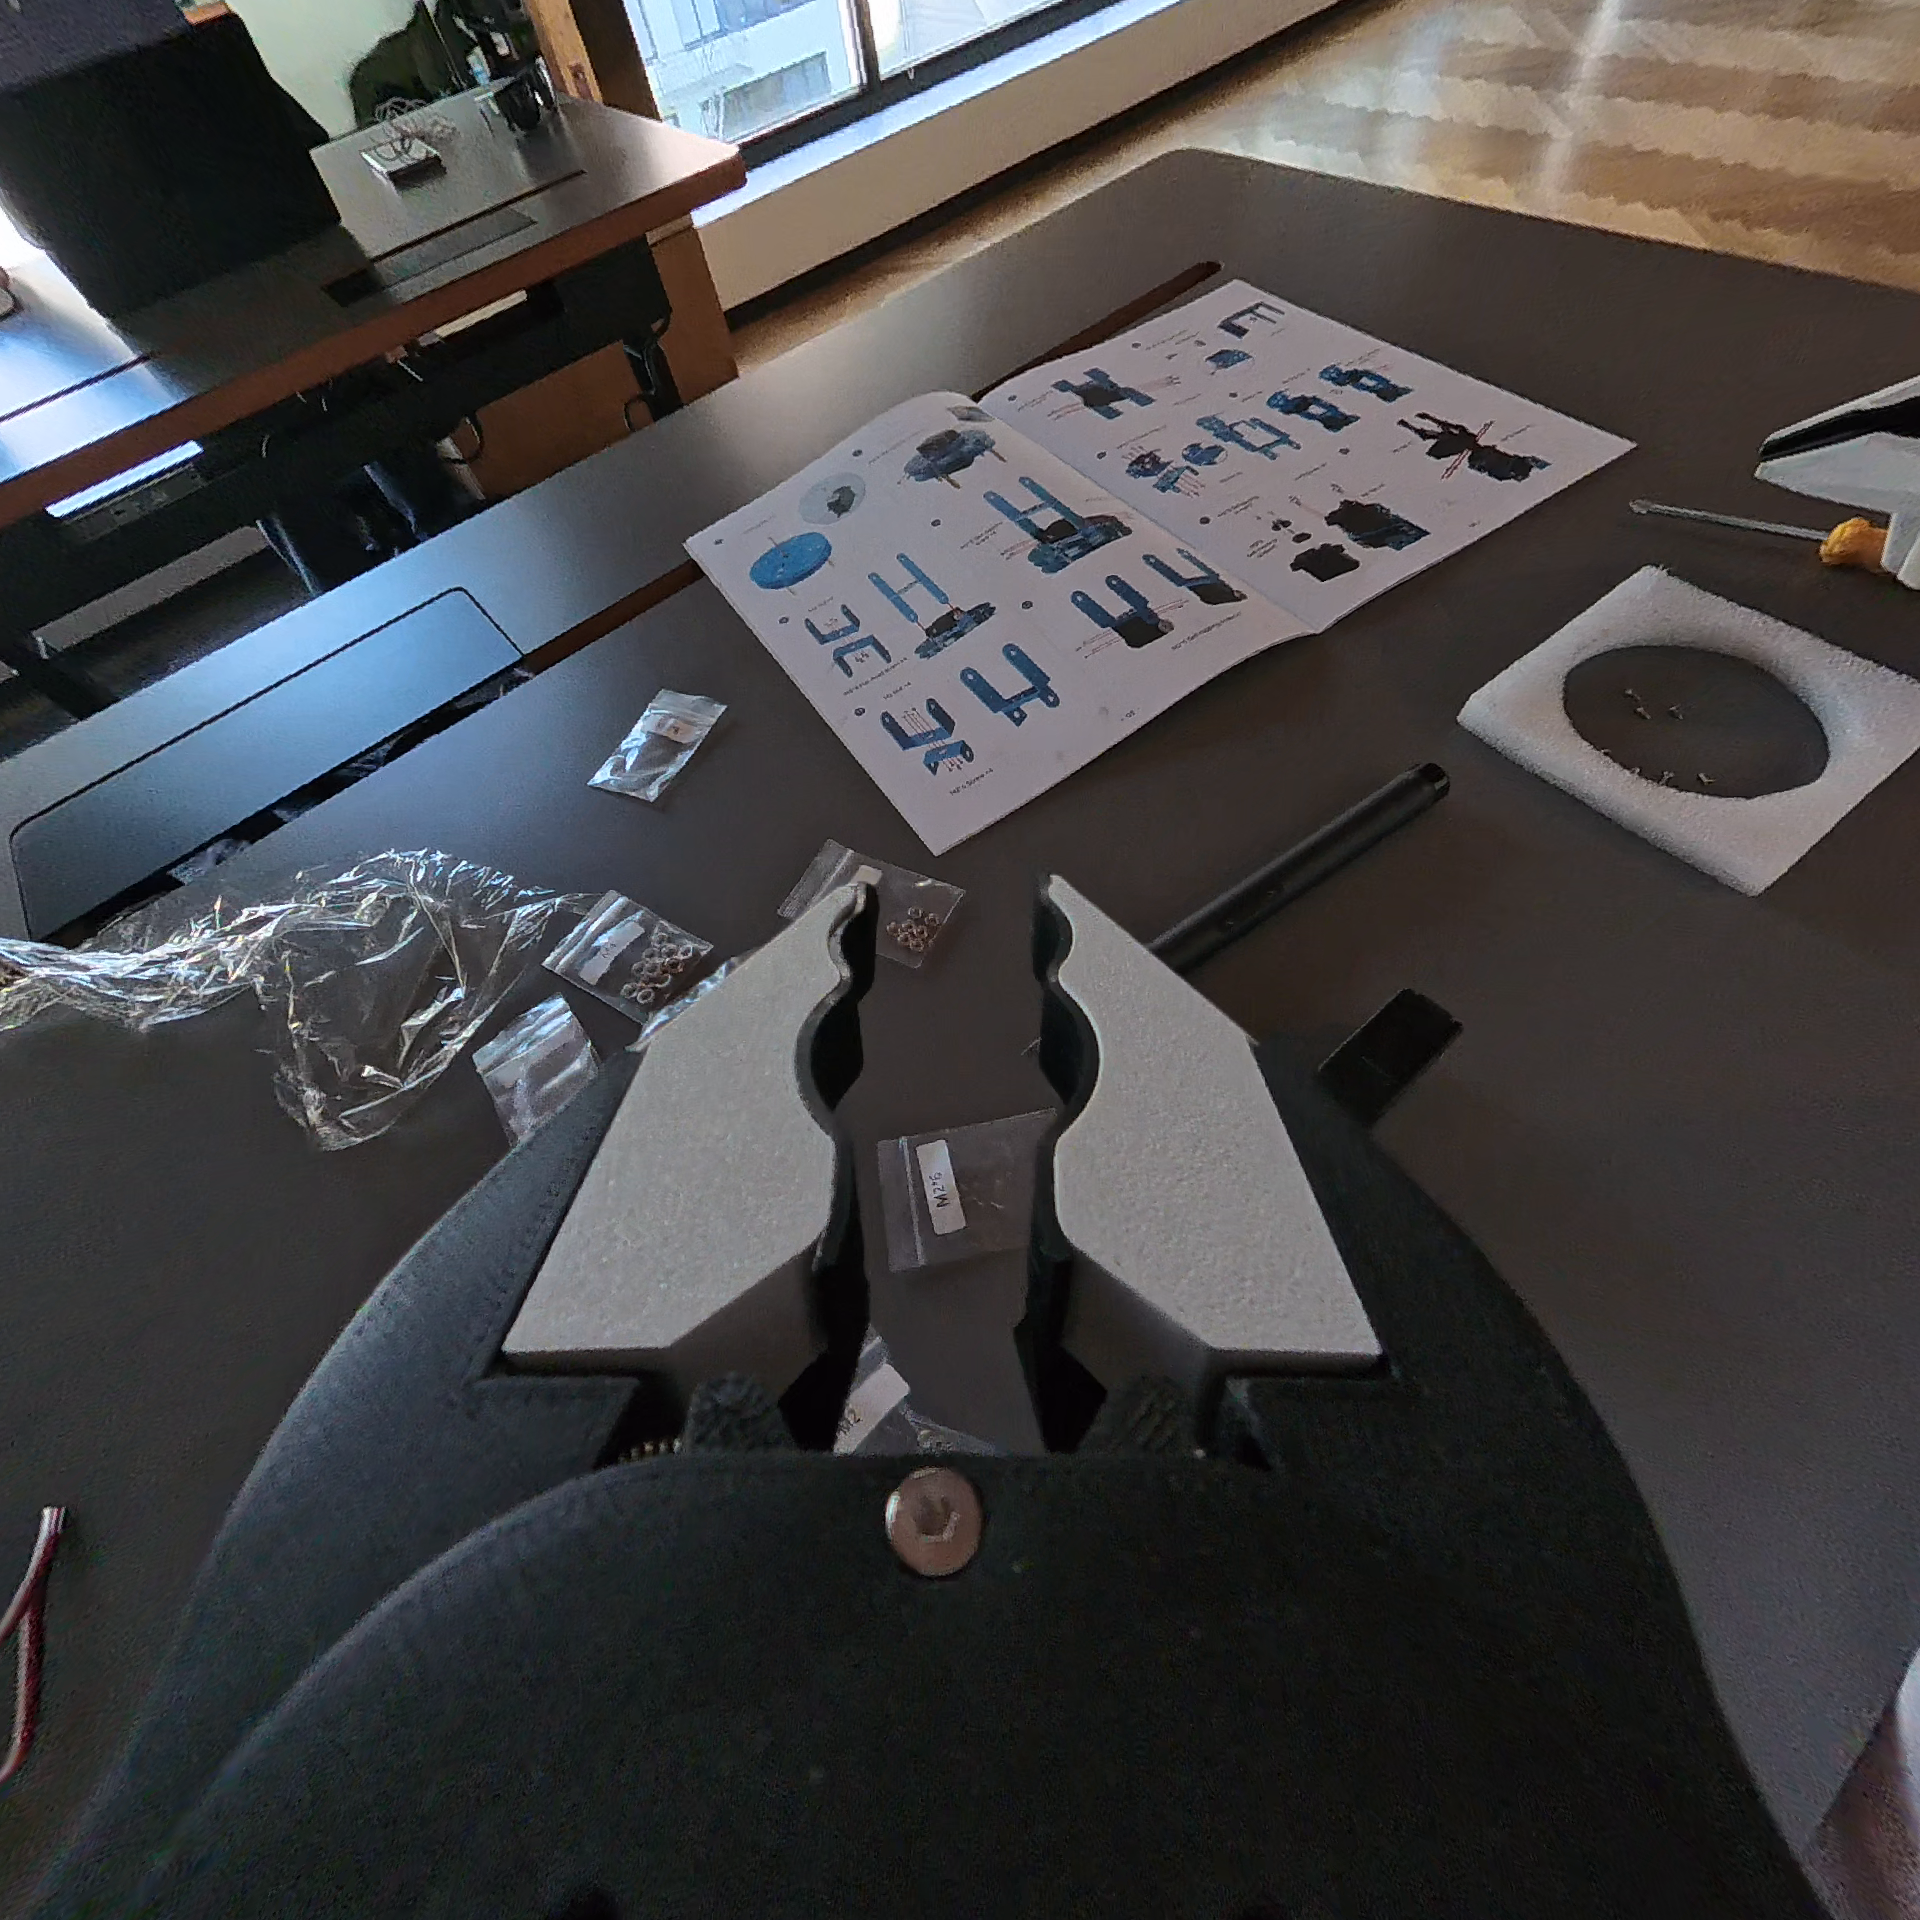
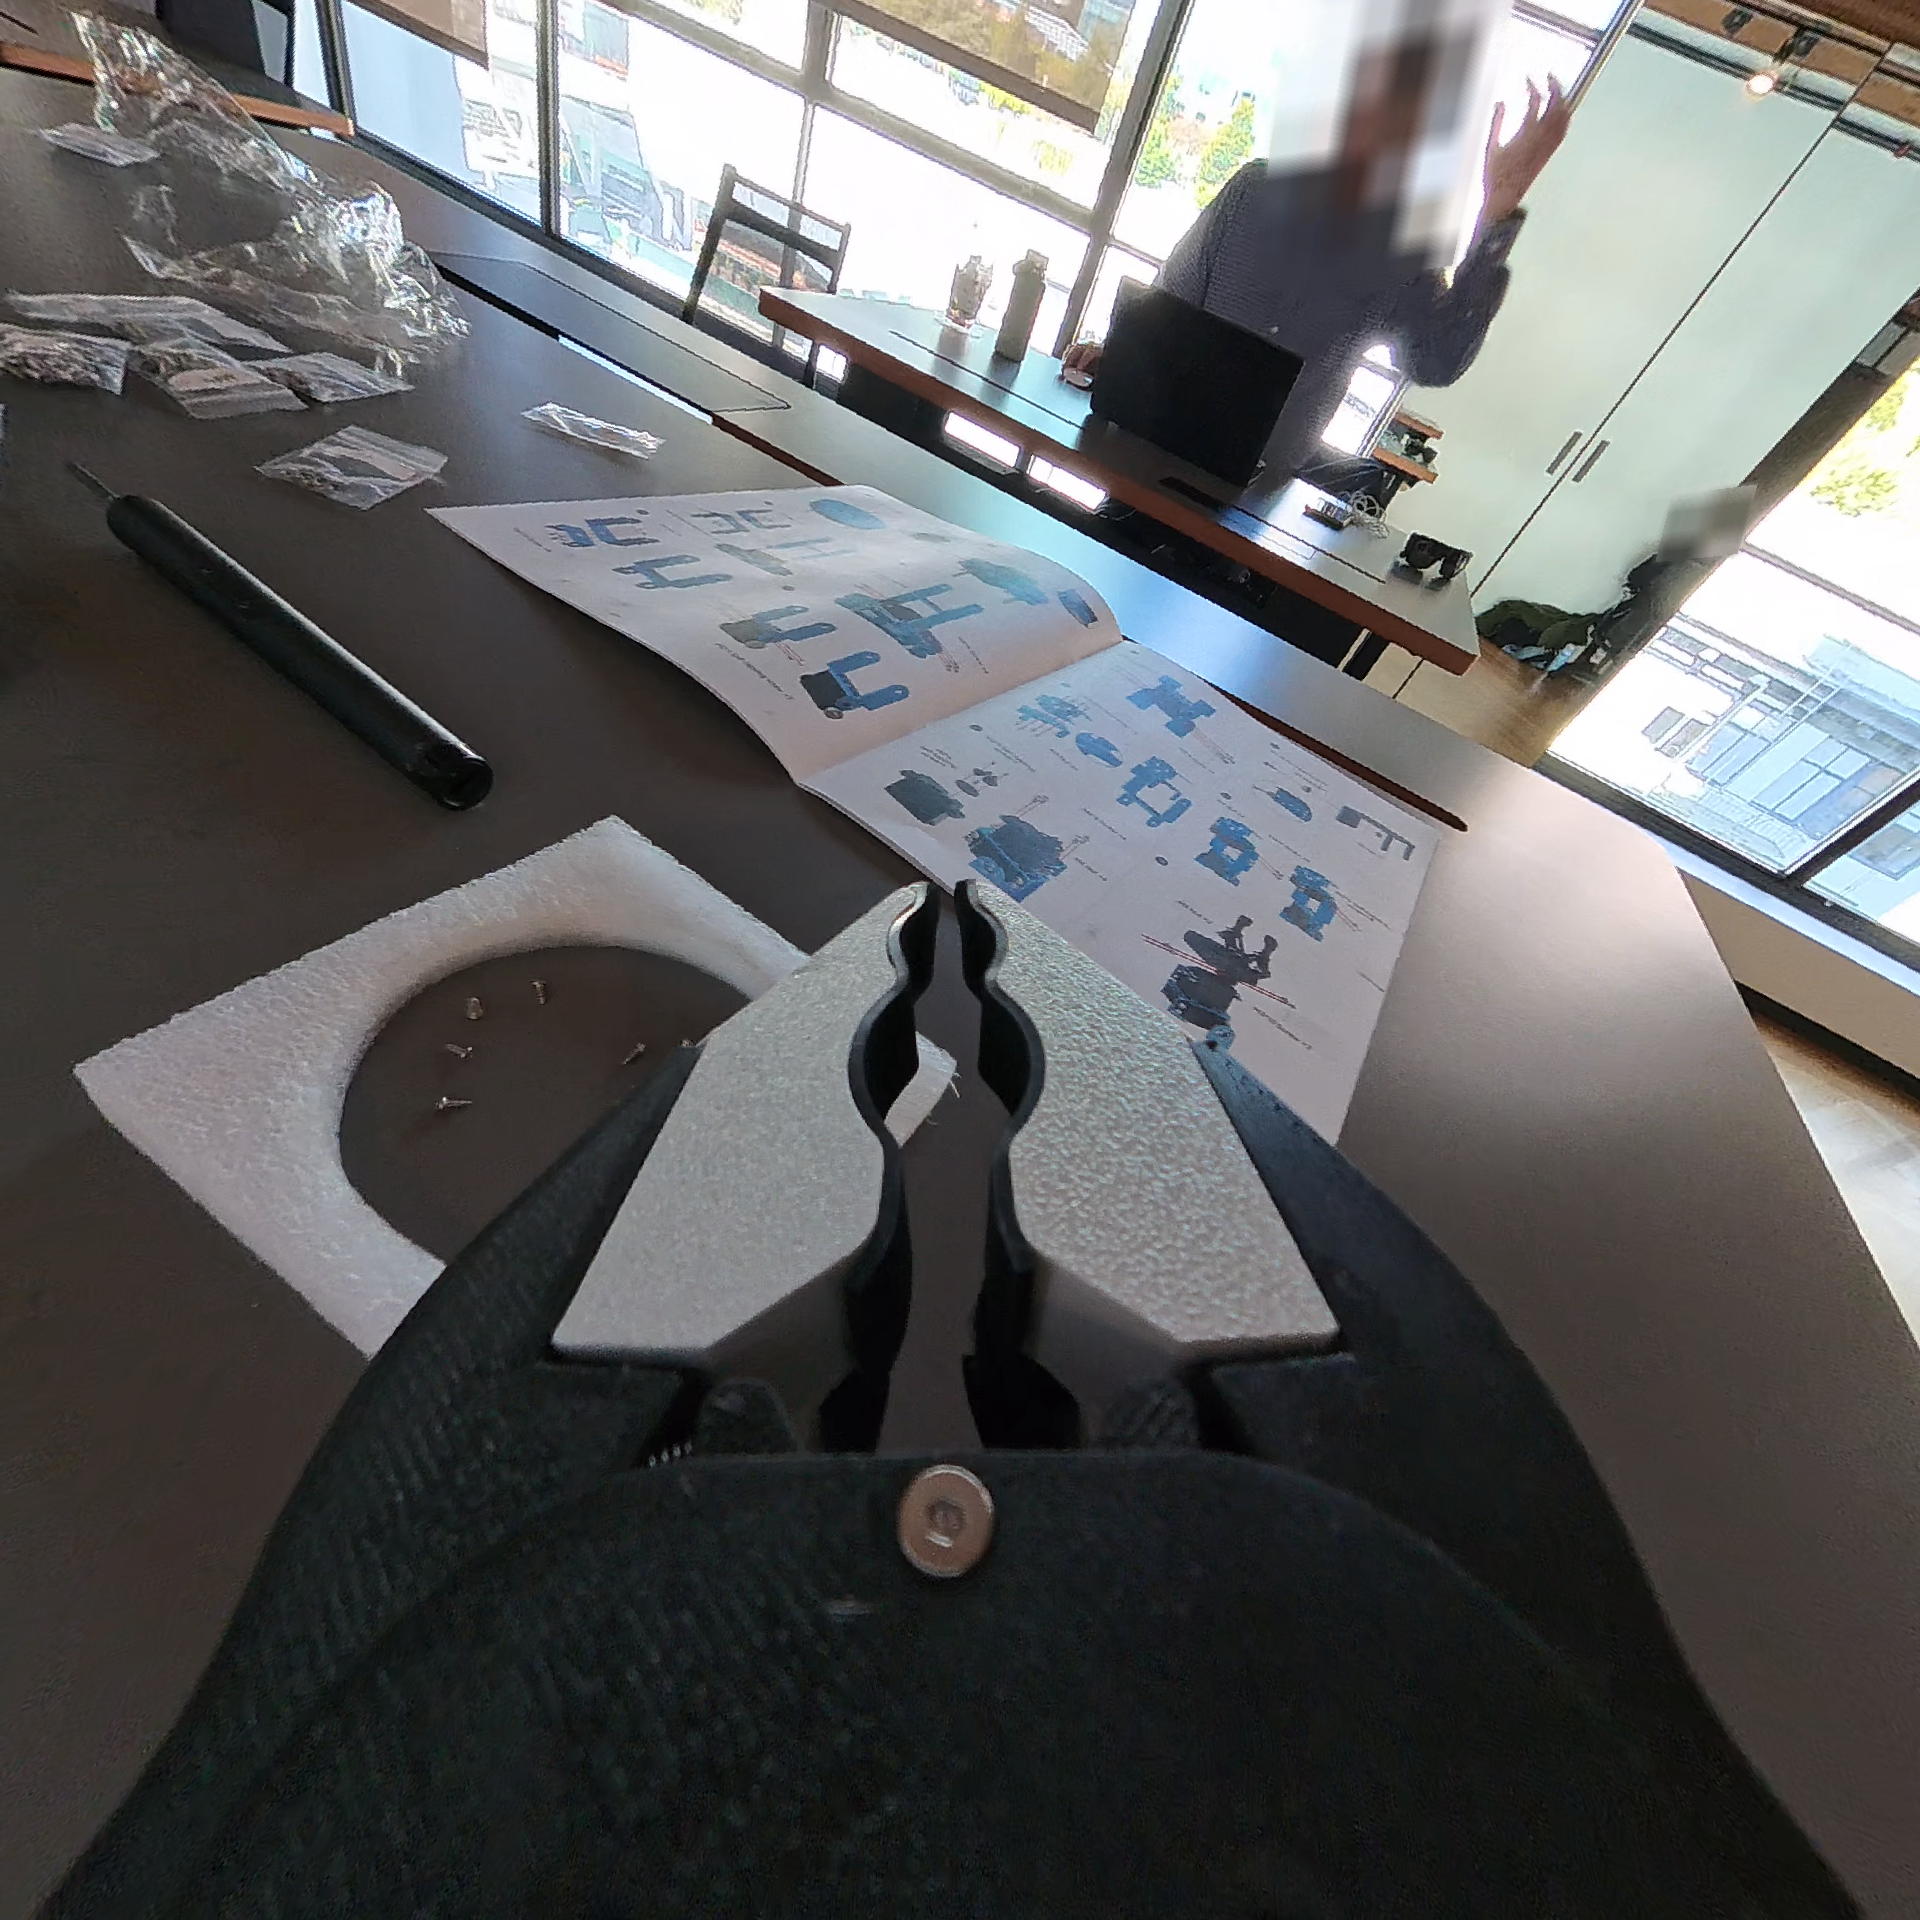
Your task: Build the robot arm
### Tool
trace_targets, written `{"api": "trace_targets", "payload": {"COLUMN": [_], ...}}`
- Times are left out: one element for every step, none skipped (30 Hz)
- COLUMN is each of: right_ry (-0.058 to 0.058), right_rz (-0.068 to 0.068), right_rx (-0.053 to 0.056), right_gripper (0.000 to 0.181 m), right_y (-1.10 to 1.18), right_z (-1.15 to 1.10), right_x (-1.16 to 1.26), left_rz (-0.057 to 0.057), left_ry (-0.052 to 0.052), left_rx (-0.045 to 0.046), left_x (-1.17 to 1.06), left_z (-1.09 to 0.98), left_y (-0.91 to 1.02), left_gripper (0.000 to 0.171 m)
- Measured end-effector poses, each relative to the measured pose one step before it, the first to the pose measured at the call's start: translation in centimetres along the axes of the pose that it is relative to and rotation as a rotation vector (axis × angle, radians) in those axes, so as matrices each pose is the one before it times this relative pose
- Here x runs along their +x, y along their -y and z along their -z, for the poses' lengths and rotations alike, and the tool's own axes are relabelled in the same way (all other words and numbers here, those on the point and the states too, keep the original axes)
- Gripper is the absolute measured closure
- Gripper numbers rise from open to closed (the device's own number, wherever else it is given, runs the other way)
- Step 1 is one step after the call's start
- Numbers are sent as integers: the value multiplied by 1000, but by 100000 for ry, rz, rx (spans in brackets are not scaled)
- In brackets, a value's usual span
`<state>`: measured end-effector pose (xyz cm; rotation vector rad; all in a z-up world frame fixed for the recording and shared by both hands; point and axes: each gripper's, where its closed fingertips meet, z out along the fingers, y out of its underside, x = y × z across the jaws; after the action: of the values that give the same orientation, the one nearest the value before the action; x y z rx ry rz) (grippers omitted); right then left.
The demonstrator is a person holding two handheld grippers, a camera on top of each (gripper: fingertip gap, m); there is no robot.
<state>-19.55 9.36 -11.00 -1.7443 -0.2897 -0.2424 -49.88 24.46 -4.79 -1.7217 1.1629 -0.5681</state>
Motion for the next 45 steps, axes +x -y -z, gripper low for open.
{"api": "trace_targets", "payload": {"right_ry": [679,762,752,892,897,815,911,1288,1570,1770,2075,2351,2494,2446,2153,1789,1616,1746,2499,3091,2776,2771,2482,2058,1348,919,837,996,850,817,598,351,484,827,460,36,48,431,950,1232,1291,442,-275,-711,-1333], "right_rz": [280,558,647,698,642,626,582,453,346,143,-5,-155,-302,-500,-770,-1040,-1383,-1758,-1726,-1189,-1517,-1188,-1047,-889,34,906,1150,698,61,-804,-1295,-1631,-2377,-2567,-2163,-1616,-1206,-1050,-1066,-1006,-580,-452,-505,-53,295], "right_rx": [194,185,214,289,217,269,295,504,723,935,1238,1561,1651,1717,1423,1317,1494,1709,1937,1972,1752,1720,917,234,788,1417,805,-499,-867,-861,-76,1222,2074,1858,953,61,-391,-313,276,781,226,-903,-1073,-463,-338], "right_gripper": [179,179,178,178,178,178,177,177,177,176,176,175,175,174,173,173,172,171,169,168,167,167,167,167,167,167,167,167,167,167,167,167,167,167,167,167,167,167,166,166,167,167,167,166,166], "right_y": [40,49,43,61,65,74,77,109,151,173,230,264,288,285,233,228,246,289,335,365,347,248,62,-55,56,181,66,-159,-254,-244,-96,129,266,224,99,-43,-107,-72,40,119,32,-77,42,279,449], "right_z": [5,4,27,20,25,20,26,13,12,7,13,3,-6,-15,3,30,71,142,220,287,377,461,528,565,619,601,504,394,301,249,212,192,148,88,42,14,16,37,103,164,221,298,396,489,560], "right_x": [-155,-176,-215,-250,-261,-251,-268,-308,-332,-358,-378,-403,-400,-370,-311,-251,-249,-331,-512,-642,-565,-509,-376,-229,-72,21,79,105,163,174,181,172,121,66,82,128,91,-2,-95,-134,-55,184,446,670,979], "left_rz": [294,941,1276,1213,1077,1132,1399,1587,1851,2061,2140,1981,974,236,-442,-676,-237,-309,-293,205,-117,-818,-812,92,408,239,-56,-356,-515,-87,507,501,222,176,258,146,10,-86,160,511,353,483,1015,986,448], "left_ry": [293,-612,-1446,-1970,-2455,-2883,-2652,-2157,-2003,-1958,-1965,-2045,-2440,-2044,-1400,-258,1223,1788,1737,1968,2189,2863,3006,2478,1760,989,185,273,947,1844,2714,2341,2157,2671,2191,1840,2584,2538,2212,2879,2986,2610,2670,2173,1955], "left_rx": [-899,-817,-541,-43,125,99,244,315,140,454,1090,1221,1112,389,-277,-607,-1286,-1544,-1549,-1755,-1199,510,2165,1945,889,263,-299,-870,-1398,-1557,-1398,-734,239,1105,1704,2410,2946,3127,3272,3748,3930,3361,2830,2556,2087], "left_x": [220,359,495,577,665,701,642,546,526,555,594,681,808,837,791,657,475,391,358,281,239,138,37,-34,-74,-53,47,68,6,-125,-245,-113,-9,-20,69,142,20,-1,-3,-142,-220,-232,-286,-250,-240], "left_z": [-157,-159,-165,-169,-177,-179,-188,-182,-152,-102,-56,-4,-20,-49,-106,-172,-176,-169,-169,-134,-71,8,71,86,47,9,-28,-26,-76,-123,-147,-177,-174,-169,-183,-155,-107,-29,25,75,144,166,152,128,85], "left_y": [-275,-245,-157,-93,-49,-57,-56,-80,-128,-104,-56,-116,-215,-422,-603,-706,-793,-771,-711,-605,-406,-67,216,237,117,42,1,-16,-66,-118,-127,-64,33,108,158,209,248,262,295,328,308,214,141,122,62], "left_gripper": [142,142,141,141,141,141,141,141,141,141,141,141,141,141,140,138,135,132,130,129,127,126,125,124,122,121,120,120,120,120,120,117,117,117,117,116,116,116,117,117,116,118,118,118,117]}}
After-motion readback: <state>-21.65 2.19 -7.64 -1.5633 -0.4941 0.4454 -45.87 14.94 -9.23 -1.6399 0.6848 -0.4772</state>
